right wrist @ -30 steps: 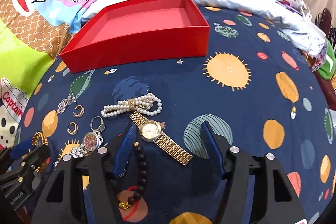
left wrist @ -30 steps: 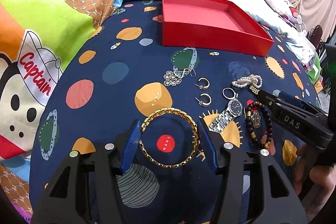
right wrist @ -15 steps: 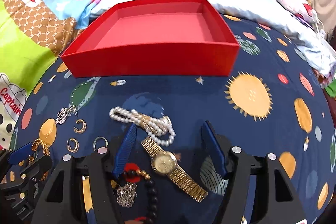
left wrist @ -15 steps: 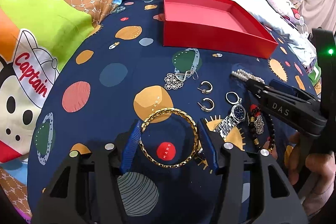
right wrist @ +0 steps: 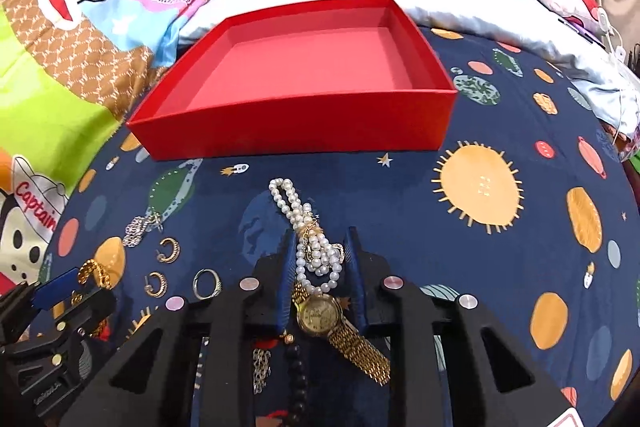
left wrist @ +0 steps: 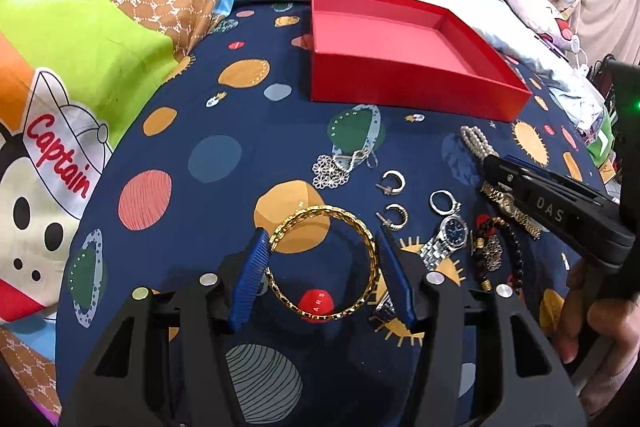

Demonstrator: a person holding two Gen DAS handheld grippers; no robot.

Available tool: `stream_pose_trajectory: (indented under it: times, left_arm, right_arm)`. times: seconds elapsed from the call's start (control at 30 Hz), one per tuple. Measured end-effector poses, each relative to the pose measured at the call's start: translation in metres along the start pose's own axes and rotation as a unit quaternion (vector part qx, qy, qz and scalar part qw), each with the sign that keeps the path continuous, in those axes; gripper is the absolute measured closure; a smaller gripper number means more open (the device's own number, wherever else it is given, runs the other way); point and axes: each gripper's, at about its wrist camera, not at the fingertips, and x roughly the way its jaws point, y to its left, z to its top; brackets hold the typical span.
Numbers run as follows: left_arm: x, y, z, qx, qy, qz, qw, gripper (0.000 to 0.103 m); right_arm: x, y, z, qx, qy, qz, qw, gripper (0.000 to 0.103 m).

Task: Organize jewelry
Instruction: 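Carry the bangle and pearl necklace into the red tray while both tools open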

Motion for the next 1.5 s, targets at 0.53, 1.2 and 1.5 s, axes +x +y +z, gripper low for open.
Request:
stream_pose_trajectory:
  times: [0.53,1.2,1.5]
  left_arm:
    - [-0.036,-0.038,0.094,0.039,-0.098,-0.042,0.9936,0.050]
    - [0.114,-0.052,0.258,0.030,-0.070,-0.027,0.9967,0.050]
    - [0.140,-0.051,0.269,0.022,-0.060,-0.020,0.9978,0.043]
  right_arm:
    - [-0.059,-0.026,0.062,0.017,-0.089,0.019,0.996,0.081]
    - [0.075,-0.041,0.219,0.010,-0.045,0.005,0.999,0.080]
    - [0.086,-0.046,0.226,0.016,-0.056,-0.003,0.998,0.054]
